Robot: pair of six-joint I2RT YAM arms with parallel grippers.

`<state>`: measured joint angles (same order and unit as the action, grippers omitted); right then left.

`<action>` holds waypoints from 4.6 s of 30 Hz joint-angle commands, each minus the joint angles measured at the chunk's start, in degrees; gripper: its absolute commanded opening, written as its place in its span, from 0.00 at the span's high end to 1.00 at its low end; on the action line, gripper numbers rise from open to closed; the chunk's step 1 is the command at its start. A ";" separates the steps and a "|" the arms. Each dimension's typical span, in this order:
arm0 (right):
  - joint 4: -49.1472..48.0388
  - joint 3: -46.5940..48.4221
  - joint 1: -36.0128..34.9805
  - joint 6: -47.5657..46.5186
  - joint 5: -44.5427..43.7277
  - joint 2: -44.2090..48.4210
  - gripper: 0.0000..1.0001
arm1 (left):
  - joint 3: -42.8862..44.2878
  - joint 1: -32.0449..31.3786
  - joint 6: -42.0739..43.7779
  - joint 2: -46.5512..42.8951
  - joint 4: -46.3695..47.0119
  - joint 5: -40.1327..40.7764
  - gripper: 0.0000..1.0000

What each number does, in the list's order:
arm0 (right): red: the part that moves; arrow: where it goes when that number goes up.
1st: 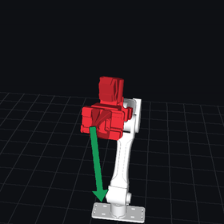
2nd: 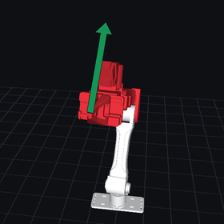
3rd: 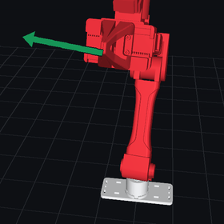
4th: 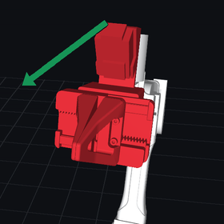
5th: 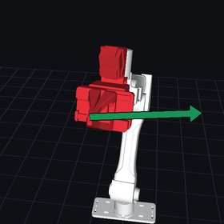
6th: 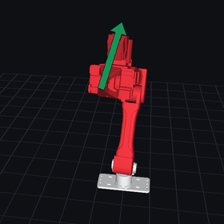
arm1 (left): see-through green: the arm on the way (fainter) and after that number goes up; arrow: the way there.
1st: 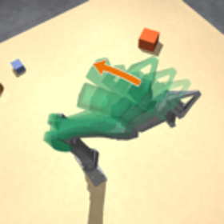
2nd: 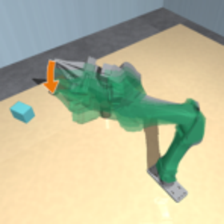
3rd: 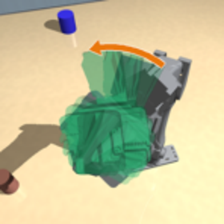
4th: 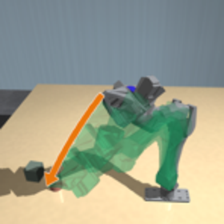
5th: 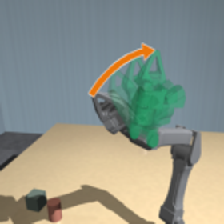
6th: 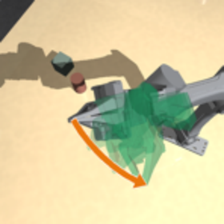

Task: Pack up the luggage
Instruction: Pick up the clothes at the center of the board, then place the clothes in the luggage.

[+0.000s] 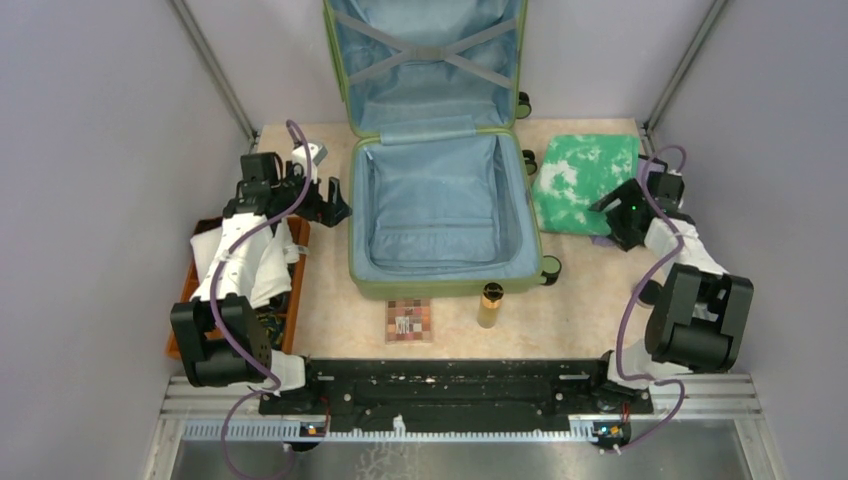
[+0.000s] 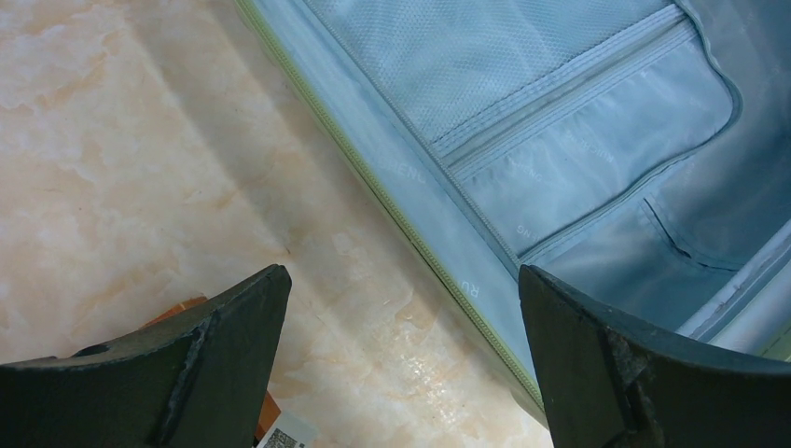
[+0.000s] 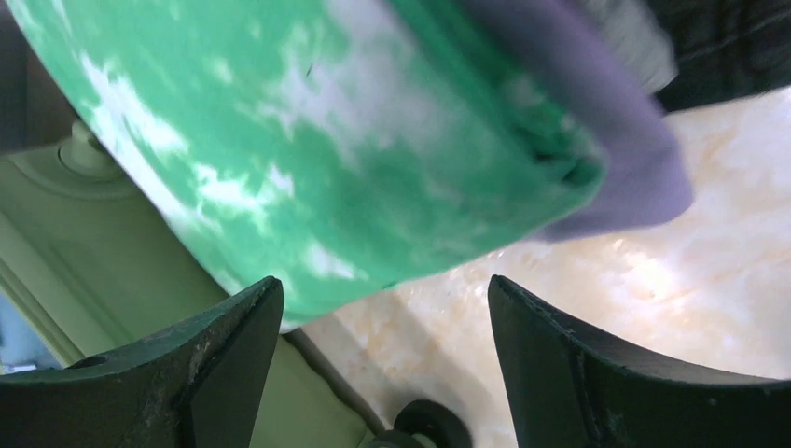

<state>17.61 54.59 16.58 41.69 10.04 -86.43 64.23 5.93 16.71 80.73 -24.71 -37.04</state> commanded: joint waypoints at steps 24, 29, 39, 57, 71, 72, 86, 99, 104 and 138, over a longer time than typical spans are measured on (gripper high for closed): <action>-30.30 -8.37 -8.92 16.38 -6.03 -7.41 0.28 | 1.34 -0.30 1.95 -1.32 -1.10 0.23 0.02; -36.10 -11.02 -9.01 18.24 -4.56 -5.31 0.36 | 1.67 -0.58 1.16 -0.96 -1.40 -0.31 0.02; -34.46 -7.95 -9.02 15.54 -3.97 0.61 0.92 | 2.96 -0.92 1.67 -0.92 -2.75 -0.05 0.02; -11.57 28.11 -10.23 7.67 3.84 -6.85 1.00 | 5.23 -0.93 1.94 -0.53 -4.19 1.36 0.02; 5.49 59.78 -24.67 5.71 1.28 -16.31 1.00 | 7.54 -0.89 0.61 -0.45 -5.86 2.15 0.02; 6.02 61.37 -25.84 5.61 1.21 -17.03 1.00 | 7.64 -0.90 0.56 -0.44 -5.93 2.45 0.02; 10.04 80.20 -43.39 5.78 -1.67 -30.02 1.00 | 8.34 -0.92 -0.67 -0.37 -6.62 4.26 0.02; 8.37 77.13 -50.52 3.23 -3.47 -30.62 1.00 | 7.81 -0.89 -0.98 -0.13 -5.91 5.24 0.02; 2.32 65.23 -51.58 3.70 -1.57 -27.15 1.00 | 7.67 -0.85 -0.61 -0.17 -6.04 5.75 0.02; 0.22 21.14 -58.85 11.69 -9.85 -11.12 0.65 | 6.34 -0.92 0.46 0.07 -6.22 2.36 0.02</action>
<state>11.44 71.26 -41.52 53.82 1.15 -99.61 70.30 5.19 16.51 80.90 -31.55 -32.38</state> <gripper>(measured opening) 0.164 0.985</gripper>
